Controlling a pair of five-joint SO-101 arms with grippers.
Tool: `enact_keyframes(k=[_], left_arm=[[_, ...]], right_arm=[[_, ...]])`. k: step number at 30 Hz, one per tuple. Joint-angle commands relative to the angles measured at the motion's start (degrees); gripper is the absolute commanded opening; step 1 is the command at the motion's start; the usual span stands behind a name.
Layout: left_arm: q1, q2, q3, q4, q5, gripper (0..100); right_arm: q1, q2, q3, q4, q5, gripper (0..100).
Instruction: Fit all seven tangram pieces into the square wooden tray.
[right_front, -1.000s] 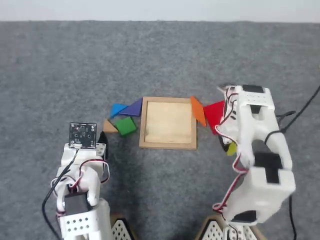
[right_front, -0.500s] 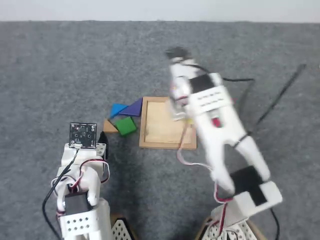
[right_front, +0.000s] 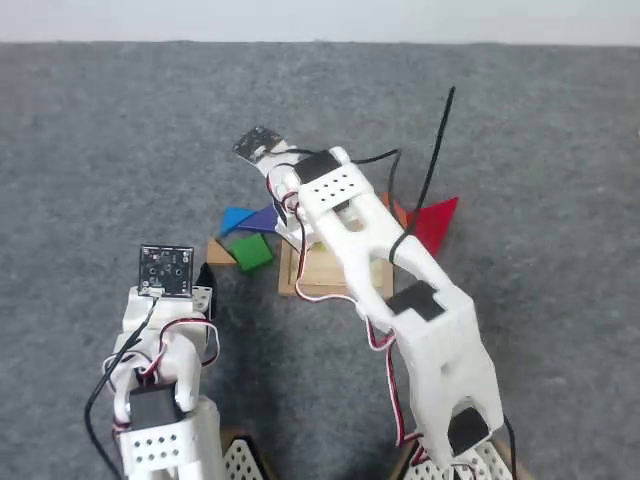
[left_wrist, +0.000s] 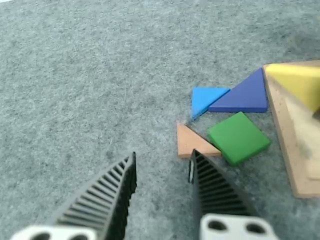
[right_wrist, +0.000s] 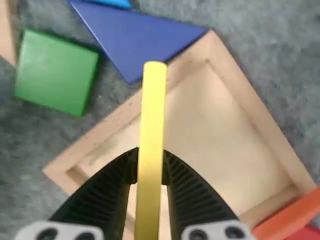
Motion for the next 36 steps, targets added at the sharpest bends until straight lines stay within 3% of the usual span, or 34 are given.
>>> enact_keyframes(k=[1, 7, 11, 24, 27, 36], left_arm=[[0.0, 0.26, -0.4, 0.09, -0.35, 16], [0.0, 0.26, -0.4, 0.09, -0.35, 16], [0.0, 0.26, -0.4, 0.09, -0.35, 16], [0.0, 0.26, -0.4, 0.09, -0.35, 16], [0.0, 0.26, -0.4, 0.09, -0.35, 16], [0.0, 0.26, -0.4, 0.09, -0.35, 16]], right_arm=[[0.66, 0.84, -4.31, 1.27, 5.27, 4.1], [4.53, 0.92, -4.75, 1.01, 8.26, 21.4], [6.55, 1.1, -7.12, 1.1, 8.26, 27.7], [8.75, 2.15, -9.93, 2.77, 7.82, 28.1], [9.8, 1.8, -9.32, 2.77, 4.57, 28.1], [18.59, -15.16, 1.49, 4.35, -1.85, 28.1]])
